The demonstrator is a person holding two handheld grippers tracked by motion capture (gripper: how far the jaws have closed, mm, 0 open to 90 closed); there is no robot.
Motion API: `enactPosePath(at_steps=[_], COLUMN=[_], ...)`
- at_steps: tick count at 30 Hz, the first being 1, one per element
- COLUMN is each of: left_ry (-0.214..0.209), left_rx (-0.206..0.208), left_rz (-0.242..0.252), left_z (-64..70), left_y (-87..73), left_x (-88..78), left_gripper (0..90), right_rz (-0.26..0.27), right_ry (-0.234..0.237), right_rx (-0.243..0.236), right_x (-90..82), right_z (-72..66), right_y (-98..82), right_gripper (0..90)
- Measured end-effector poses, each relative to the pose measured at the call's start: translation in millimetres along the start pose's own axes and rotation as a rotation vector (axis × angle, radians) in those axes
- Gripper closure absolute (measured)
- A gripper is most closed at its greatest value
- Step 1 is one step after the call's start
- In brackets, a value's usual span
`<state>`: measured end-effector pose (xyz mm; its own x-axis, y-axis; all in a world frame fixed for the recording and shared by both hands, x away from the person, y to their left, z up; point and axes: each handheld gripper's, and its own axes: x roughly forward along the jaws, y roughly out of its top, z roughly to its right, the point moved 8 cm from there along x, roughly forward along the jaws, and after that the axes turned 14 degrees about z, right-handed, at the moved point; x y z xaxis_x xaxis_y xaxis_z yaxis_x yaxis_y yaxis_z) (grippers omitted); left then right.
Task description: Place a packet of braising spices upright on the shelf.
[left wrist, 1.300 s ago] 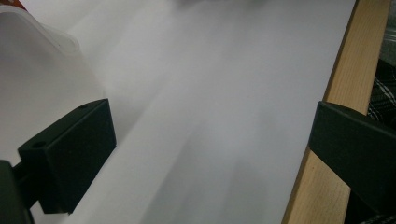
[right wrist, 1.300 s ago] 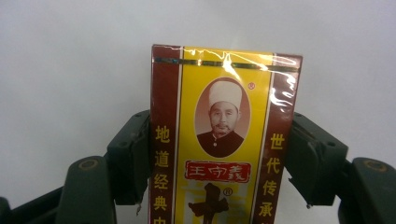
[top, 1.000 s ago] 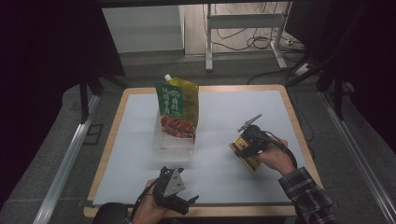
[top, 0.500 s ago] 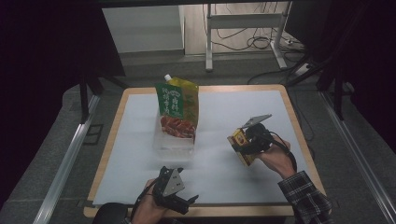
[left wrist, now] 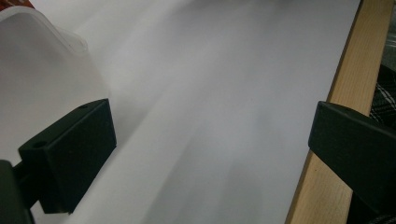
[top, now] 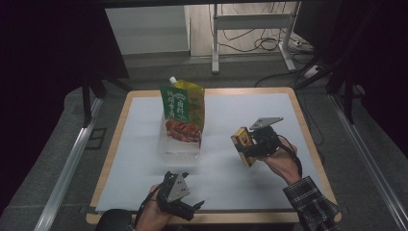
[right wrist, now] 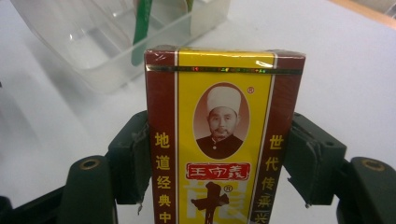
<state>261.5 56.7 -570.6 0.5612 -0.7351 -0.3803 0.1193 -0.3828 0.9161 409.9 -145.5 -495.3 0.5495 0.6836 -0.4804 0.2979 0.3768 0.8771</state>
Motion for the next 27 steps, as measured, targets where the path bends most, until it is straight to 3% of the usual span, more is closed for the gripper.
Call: enactPosePath(at_steps=[14,27], left_ry=[0.002,-0.004], left_rx=[-0.002,-0.002], left_rz=[0.005,0.006], left_z=[-0.9,0.3], left_y=[0.7,0.8], left_x=[-1.0,-0.5], left_gripper=[0.8,0.8], right_rz=[0.123,0.209], right_ry=[0.02,0.056], right_rx=[-0.036,-0.019], right_x=[3.3,12.1], right_z=[-10.0,-19.4], right_y=[22.8,40.9], right_gripper=[32.1,32.1])
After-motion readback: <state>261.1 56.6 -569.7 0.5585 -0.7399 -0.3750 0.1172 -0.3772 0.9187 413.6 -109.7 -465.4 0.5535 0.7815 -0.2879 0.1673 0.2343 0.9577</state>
